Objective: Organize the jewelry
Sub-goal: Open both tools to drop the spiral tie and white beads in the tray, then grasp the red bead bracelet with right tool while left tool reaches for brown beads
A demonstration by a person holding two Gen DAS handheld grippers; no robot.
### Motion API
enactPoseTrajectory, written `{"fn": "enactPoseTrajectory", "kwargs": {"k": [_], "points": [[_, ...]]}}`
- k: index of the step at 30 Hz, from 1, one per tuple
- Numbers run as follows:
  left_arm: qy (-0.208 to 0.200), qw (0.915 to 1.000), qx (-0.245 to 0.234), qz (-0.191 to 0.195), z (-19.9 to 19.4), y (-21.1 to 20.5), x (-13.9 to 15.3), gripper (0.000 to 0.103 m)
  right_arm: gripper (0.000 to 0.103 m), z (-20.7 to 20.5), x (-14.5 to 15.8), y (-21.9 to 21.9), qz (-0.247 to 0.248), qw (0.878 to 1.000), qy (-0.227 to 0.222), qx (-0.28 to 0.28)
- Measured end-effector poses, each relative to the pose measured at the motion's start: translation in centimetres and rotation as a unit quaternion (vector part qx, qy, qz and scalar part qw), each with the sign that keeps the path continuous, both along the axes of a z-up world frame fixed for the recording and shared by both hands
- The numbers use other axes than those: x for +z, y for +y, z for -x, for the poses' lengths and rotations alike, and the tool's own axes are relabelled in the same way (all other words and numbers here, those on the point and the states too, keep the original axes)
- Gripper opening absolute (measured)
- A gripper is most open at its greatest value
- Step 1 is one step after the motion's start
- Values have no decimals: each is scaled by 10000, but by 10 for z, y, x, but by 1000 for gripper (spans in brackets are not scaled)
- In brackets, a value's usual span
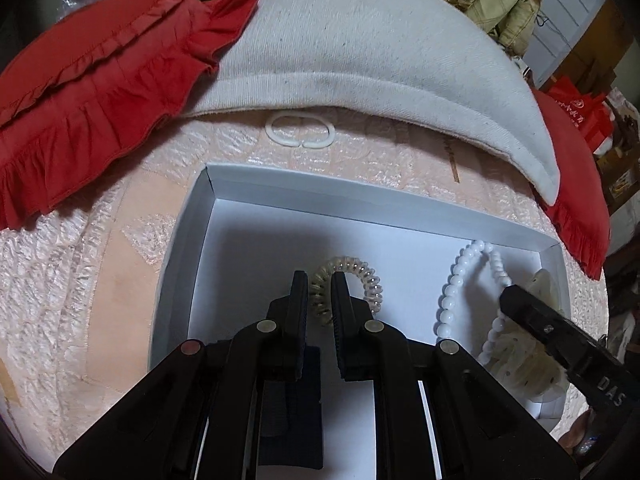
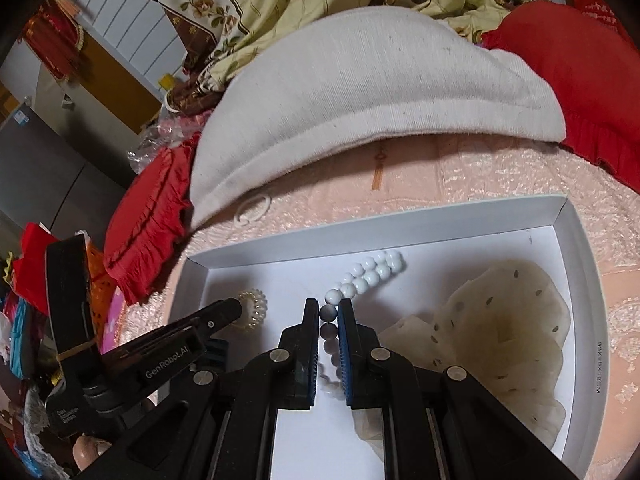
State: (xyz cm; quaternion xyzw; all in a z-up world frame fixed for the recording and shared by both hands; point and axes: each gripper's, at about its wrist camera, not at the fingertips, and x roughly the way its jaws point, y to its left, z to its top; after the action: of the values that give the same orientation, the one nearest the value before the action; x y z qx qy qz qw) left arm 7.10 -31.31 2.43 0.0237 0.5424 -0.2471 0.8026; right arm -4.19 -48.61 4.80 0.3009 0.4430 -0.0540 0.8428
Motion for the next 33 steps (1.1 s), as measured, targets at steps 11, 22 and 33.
{"fn": "enactPoseTrajectory", "kwargs": {"k": [11, 22, 33], "points": [[-229, 9977, -227, 602, 23, 13, 34, 41, 10, 11, 2, -6, -89, 9995, 55, -295], [-1187, 9921, -269, 293, 112, 63, 99, 41, 10, 90, 67, 23, 140, 9990, -416, 43], [-2244, 9730, -256, -467, 233, 102, 101, 41, 10, 224, 67, 78, 1411, 9879, -632, -76]]}}
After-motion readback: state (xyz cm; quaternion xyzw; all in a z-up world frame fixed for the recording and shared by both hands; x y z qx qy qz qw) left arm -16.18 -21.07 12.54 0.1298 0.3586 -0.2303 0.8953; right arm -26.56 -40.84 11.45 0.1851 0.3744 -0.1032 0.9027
